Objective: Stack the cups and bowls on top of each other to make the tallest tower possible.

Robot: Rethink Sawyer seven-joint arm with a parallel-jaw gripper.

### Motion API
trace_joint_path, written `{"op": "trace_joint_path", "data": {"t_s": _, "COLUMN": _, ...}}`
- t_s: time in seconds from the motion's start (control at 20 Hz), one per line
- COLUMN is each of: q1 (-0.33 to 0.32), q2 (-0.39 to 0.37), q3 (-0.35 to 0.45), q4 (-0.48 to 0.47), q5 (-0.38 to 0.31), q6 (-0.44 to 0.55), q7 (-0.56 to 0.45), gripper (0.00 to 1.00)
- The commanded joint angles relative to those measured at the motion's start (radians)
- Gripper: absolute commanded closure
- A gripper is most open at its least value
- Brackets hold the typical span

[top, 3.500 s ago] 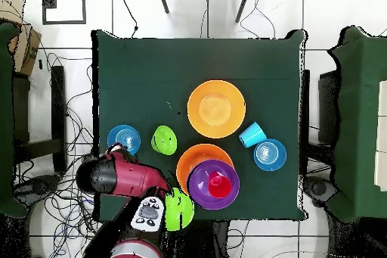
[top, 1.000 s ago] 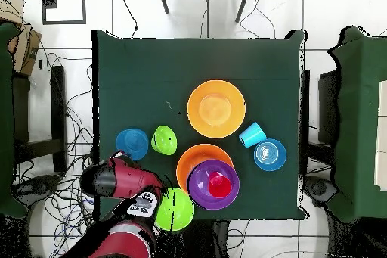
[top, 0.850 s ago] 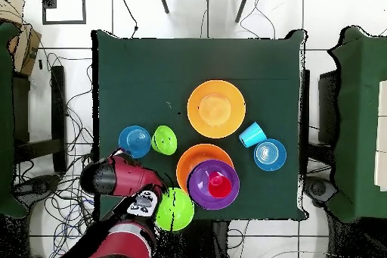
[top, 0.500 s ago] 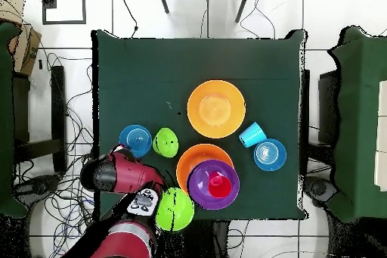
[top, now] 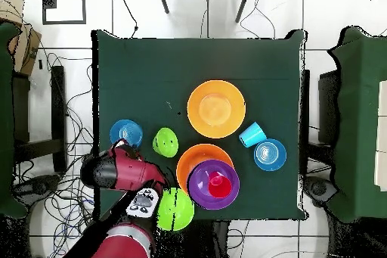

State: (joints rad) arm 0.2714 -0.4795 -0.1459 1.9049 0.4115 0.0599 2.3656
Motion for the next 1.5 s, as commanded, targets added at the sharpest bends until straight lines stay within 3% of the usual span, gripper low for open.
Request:
{"op": "trace_joint_path", "data": {"t_s": 0.05, "q1": 0.023, "q2": -0.033, "q3": 0.035, "q4": -0.073, "q5": 0.044, "q6": 0.098, "q7": 0.151, "gripper": 1.00}}
{"op": "trace_joint_path", "data": {"t_s": 0.4, "q1": 0.003, "q2": -0.027, "q3": 0.070, "q4": -0.057, "q5": 0.047, "q6": 0.063, "q7": 0.156, "gripper": 1.00}}
{"op": "trace_joint_path", "data": {"t_s": 0.85, "q1": 0.046, "q2": -0.119, "q3": 0.031, "q4": -0.040, "q5": 0.063, "q6": 0.184, "q7": 0.174, "gripper": 1.00}}
{"op": "trace_joint_path", "data": {"t_s": 1.5, "q1": 0.034, "q2": -0.233, "q3": 0.005, "q4": -0.017, "q5": 0.043, "q6": 0.283, "q7": 0.146, "gripper": 1.00}}
